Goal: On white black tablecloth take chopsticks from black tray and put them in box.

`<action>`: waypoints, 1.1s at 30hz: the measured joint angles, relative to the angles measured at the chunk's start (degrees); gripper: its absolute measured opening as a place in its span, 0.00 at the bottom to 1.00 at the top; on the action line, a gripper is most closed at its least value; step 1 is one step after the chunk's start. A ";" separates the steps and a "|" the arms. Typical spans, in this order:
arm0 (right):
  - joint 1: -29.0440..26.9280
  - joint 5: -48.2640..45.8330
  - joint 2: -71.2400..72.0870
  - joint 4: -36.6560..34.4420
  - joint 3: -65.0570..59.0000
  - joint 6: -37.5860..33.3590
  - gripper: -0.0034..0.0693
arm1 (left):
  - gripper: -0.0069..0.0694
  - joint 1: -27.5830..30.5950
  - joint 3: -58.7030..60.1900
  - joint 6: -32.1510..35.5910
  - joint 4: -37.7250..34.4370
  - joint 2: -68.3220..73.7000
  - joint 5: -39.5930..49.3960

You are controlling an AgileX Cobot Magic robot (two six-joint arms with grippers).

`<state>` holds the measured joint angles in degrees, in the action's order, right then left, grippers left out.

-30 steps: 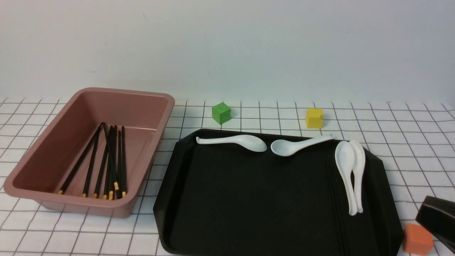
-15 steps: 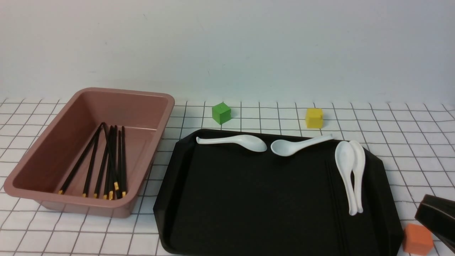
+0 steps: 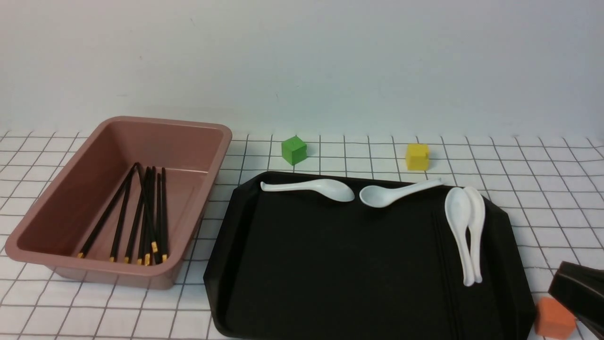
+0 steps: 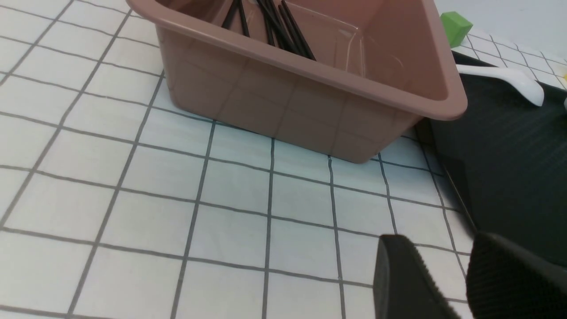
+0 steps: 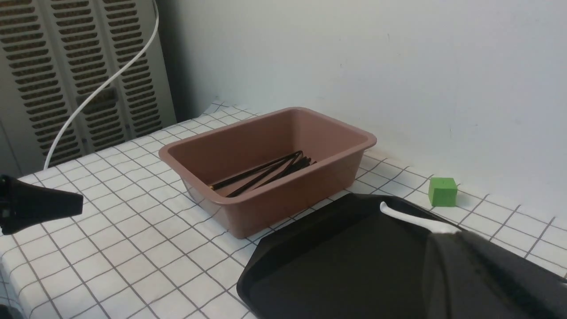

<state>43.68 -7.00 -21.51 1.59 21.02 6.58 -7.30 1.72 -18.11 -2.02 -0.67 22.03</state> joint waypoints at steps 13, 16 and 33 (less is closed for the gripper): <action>-17.29 3.26 11.83 0.18 -15.03 -0.09 0.10 | 0.40 0.00 0.00 0.00 0.00 0.00 0.00; -26.10 3.28 15.08 -0.02 -19.16 -0.09 0.10 | 0.40 0.00 0.00 0.00 0.00 0.00 0.00; -42.56 -13.69 22.06 -0.09 -22.11 -0.09 0.13 | 0.40 0.00 0.00 0.00 0.00 0.00 0.00</action>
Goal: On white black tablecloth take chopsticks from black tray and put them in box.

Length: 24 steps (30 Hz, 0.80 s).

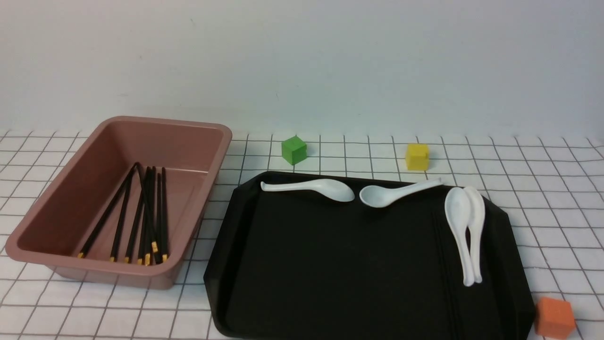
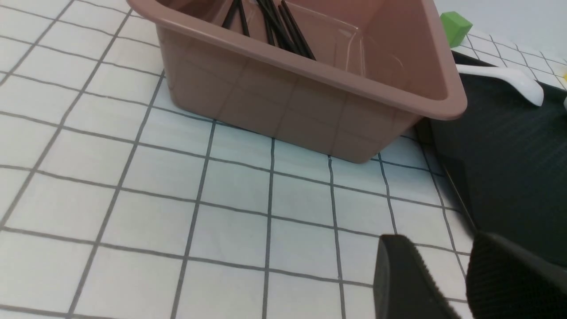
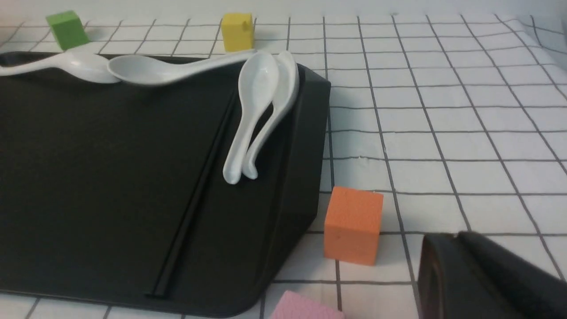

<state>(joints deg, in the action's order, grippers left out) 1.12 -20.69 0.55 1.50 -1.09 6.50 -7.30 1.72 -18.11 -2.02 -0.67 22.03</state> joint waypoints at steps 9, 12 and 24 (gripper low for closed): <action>0.00 -0.05 0.03 0.00 0.00 0.00 0.14 | 0.40 0.00 0.00 0.00 0.00 0.00 0.00; 0.00 -0.17 0.03 0.00 0.01 0.00 0.14 | 0.40 0.00 0.00 0.00 0.00 0.00 0.00; 0.00 -0.23 0.03 0.00 0.06 0.05 0.16 | 0.40 0.00 0.00 0.00 0.00 0.00 0.00</action>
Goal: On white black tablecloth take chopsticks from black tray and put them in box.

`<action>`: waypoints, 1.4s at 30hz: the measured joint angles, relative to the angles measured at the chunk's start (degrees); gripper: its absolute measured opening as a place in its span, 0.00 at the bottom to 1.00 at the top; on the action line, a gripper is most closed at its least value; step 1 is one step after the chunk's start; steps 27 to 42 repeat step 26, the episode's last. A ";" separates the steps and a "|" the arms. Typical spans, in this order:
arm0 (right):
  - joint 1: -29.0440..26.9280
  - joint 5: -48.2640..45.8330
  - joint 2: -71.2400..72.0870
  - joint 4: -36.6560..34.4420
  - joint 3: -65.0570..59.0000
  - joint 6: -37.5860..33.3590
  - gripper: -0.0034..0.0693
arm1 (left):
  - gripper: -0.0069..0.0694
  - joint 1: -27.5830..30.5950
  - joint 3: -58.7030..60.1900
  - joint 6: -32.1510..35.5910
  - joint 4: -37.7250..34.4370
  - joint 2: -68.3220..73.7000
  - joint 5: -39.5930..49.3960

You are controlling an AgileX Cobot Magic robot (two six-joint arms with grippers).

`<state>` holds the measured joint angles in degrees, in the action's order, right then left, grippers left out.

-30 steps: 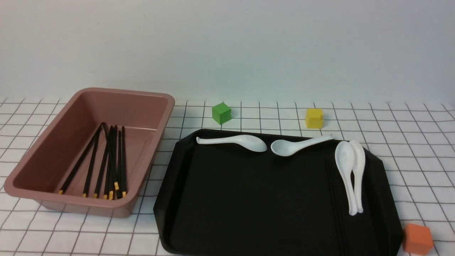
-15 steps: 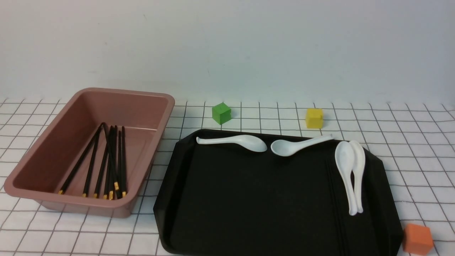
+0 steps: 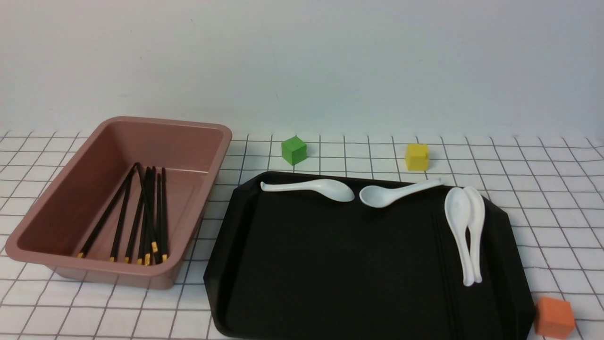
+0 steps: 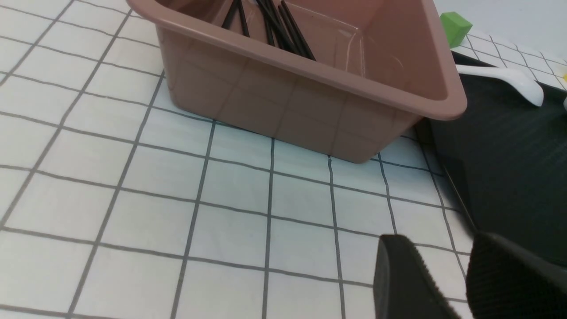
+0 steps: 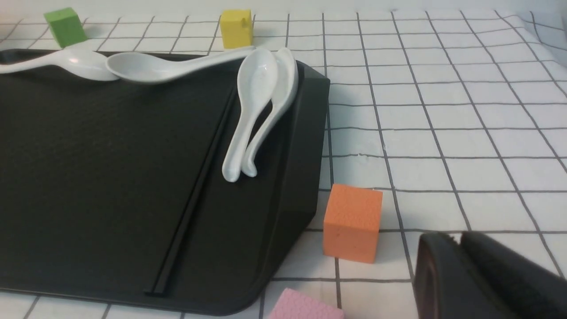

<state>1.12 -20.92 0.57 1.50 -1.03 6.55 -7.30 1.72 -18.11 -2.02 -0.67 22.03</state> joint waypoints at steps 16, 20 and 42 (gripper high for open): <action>0.00 -0.05 0.00 0.00 0.00 0.00 0.19 | 0.40 0.00 0.00 0.00 0.00 0.00 0.00; 0.00 -0.05 0.00 0.00 0.00 0.00 0.19 | 0.40 0.00 0.00 0.00 0.00 0.00 0.00; 0.00 -0.05 0.00 0.00 0.00 0.00 0.20 | 0.40 0.00 0.00 0.00 0.00 0.00 0.00</action>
